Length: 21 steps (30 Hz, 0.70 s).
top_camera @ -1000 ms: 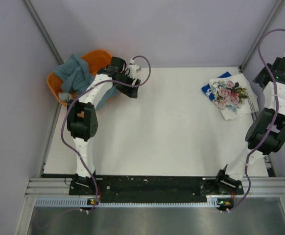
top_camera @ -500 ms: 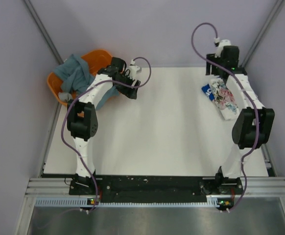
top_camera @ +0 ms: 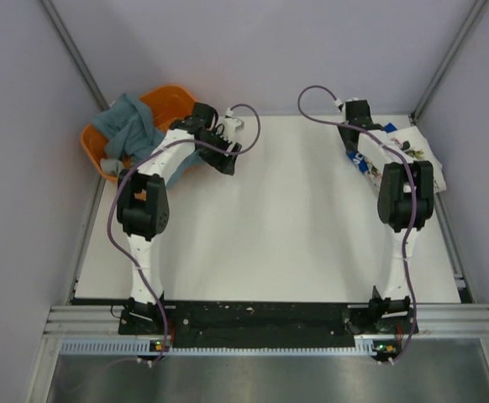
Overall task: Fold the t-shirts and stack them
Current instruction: Put the neatly folded tshirt into the corner of the board with the right arm
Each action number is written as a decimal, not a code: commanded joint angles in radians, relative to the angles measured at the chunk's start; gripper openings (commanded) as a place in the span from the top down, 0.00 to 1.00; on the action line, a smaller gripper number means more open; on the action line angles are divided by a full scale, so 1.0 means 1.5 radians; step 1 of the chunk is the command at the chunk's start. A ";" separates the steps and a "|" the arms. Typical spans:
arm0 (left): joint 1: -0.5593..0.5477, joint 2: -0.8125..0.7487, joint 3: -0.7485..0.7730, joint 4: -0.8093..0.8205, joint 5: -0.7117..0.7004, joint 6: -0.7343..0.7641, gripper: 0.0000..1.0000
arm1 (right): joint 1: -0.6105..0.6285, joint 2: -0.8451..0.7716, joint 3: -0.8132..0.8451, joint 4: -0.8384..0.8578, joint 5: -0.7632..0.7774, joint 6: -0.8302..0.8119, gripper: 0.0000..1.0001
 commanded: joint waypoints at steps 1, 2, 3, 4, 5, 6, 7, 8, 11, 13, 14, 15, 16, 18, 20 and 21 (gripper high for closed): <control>0.001 0.014 0.015 -0.004 0.008 0.012 0.23 | 0.018 0.013 0.049 0.054 0.085 -0.048 0.45; 0.001 0.016 0.017 -0.006 0.008 0.012 0.23 | 0.019 0.019 0.051 0.056 0.085 -0.053 0.46; 0.001 0.019 0.020 -0.006 0.008 0.012 0.23 | 0.019 0.023 0.052 0.061 0.087 -0.059 0.46; 0.001 0.023 0.022 -0.009 0.008 0.014 0.23 | 0.018 0.027 0.054 0.066 0.091 -0.065 0.48; 0.001 0.026 0.026 -0.010 0.008 0.013 0.23 | 0.019 0.033 0.057 0.068 0.092 -0.070 0.52; 0.001 0.029 0.029 -0.012 0.008 0.014 0.23 | 0.019 0.039 0.062 0.069 0.093 -0.078 0.56; 0.001 0.033 0.034 -0.014 0.008 0.014 0.23 | 0.019 0.044 0.067 0.068 0.095 -0.083 0.60; 0.001 0.033 0.039 -0.017 0.009 0.016 0.23 | 0.018 0.048 0.069 0.068 0.096 -0.085 0.63; 0.001 0.037 0.040 -0.021 0.010 0.020 0.23 | 0.019 0.050 0.069 0.068 0.091 -0.087 0.64; 0.001 0.040 0.043 -0.023 0.011 0.021 0.23 | 0.019 0.051 0.070 0.069 0.089 -0.088 0.64; 0.001 0.041 0.043 -0.024 0.012 0.021 0.23 | 0.019 0.053 0.071 0.068 0.086 -0.089 0.63; 0.001 0.042 0.044 -0.025 0.014 0.021 0.23 | 0.018 0.051 0.071 0.068 0.083 -0.087 0.61; 0.001 0.042 0.045 -0.028 0.014 0.022 0.23 | 0.018 0.051 0.071 0.067 0.077 -0.085 0.60; 0.001 0.044 0.046 -0.029 0.016 0.022 0.23 | 0.018 0.053 0.072 0.068 0.064 -0.085 0.58; 0.001 0.047 0.046 -0.030 0.017 0.025 0.23 | 0.021 0.057 0.075 0.065 0.055 -0.090 0.57; 0.001 0.046 0.046 -0.030 0.016 0.025 0.23 | 0.024 0.059 0.075 0.063 0.048 -0.092 0.56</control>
